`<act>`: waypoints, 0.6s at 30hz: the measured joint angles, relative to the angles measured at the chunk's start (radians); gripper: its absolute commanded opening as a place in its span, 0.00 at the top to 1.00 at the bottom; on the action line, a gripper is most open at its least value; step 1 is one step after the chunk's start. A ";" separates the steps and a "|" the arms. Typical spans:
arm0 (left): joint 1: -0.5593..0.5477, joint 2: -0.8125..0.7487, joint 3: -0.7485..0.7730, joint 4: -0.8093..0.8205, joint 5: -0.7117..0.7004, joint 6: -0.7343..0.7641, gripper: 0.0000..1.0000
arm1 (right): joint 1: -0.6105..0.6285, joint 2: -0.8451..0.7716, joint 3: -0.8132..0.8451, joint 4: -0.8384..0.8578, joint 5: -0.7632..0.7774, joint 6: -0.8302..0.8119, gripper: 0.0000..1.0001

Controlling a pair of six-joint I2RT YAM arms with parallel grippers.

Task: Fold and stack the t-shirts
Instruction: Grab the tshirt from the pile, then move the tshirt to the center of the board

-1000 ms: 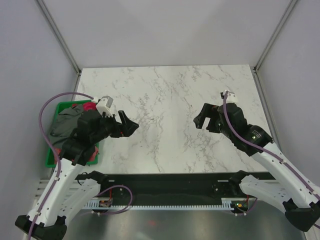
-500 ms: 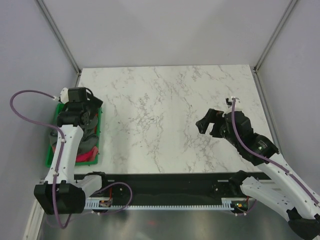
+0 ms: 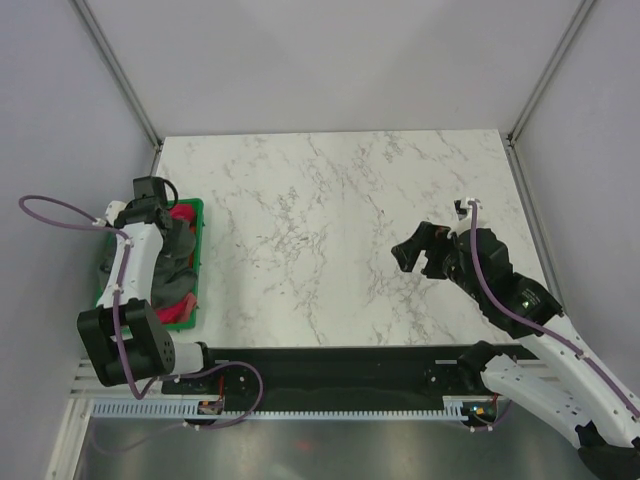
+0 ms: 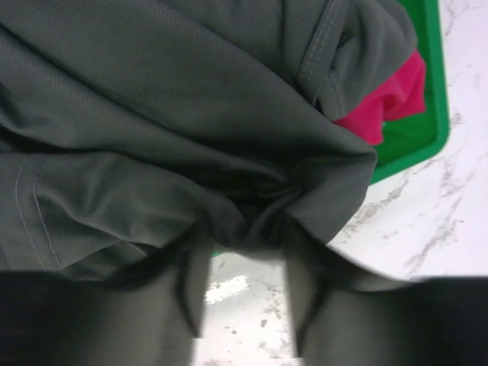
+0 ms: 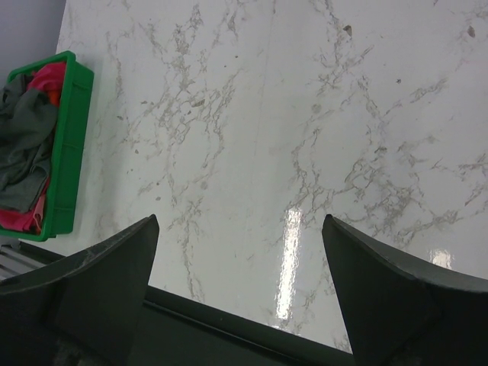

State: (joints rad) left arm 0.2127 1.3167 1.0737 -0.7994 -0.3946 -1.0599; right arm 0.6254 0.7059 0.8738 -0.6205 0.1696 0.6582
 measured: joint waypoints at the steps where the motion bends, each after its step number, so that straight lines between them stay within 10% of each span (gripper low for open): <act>1: 0.002 0.018 0.000 0.000 0.001 -0.012 0.82 | 0.000 0.000 0.000 0.000 0.000 -0.002 0.02; 2: 0.004 0.030 0.000 -0.001 0.001 -0.013 0.97 | 0.000 0.000 0.002 0.000 0.000 -0.004 0.02; 10: -0.044 0.034 0.194 -0.041 0.069 0.039 0.98 | 0.000 -0.002 0.047 0.000 0.001 -0.023 0.02; 18: -0.356 -0.093 0.547 0.267 0.398 0.153 0.98 | 0.000 -0.008 0.076 -0.005 0.033 -0.031 0.02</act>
State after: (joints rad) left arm -0.1436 1.2240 1.6207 -0.5327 0.0036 -0.9073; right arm 0.6254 0.6975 0.9493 -0.6254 0.2028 0.6273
